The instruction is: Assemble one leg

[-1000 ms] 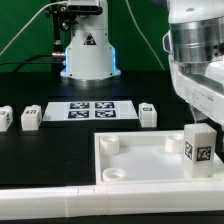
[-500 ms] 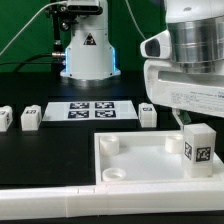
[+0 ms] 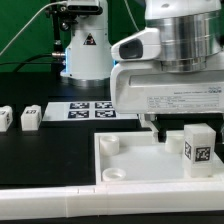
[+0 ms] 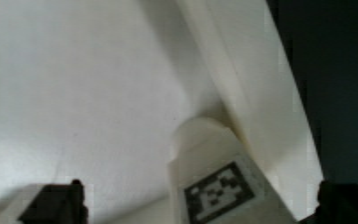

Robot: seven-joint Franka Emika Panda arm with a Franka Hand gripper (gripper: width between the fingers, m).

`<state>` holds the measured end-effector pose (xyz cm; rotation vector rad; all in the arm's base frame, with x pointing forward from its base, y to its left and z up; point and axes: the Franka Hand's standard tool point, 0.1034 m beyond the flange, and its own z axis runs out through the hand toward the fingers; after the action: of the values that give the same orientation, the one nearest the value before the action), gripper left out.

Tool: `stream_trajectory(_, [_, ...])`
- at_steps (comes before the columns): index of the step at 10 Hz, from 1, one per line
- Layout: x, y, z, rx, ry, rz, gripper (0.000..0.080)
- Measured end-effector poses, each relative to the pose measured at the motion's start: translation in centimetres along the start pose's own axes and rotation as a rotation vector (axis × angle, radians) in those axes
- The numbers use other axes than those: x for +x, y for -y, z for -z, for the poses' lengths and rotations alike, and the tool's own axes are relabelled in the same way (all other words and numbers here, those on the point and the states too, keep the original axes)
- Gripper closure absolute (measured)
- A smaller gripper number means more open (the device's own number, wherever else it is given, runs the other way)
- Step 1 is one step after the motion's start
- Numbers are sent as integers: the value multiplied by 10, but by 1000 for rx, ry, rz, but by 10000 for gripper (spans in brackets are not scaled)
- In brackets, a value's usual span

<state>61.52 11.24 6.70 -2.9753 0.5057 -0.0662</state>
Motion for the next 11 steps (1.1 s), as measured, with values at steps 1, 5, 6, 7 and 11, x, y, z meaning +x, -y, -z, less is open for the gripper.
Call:
stream_trajectory(1, [3, 3, 1, 0, 5, 71, 150])
stream_trajectory(5, [4, 3, 2, -11, -2, 87, 407])
stream_trajectory(6, [4, 3, 2, -11, -2, -6, 407])
stream_trajectory(7, [3, 4, 1, -11, 1, -111, 502])
stream_trajectory(11, [9, 3, 2, 10, 34, -670, 503])
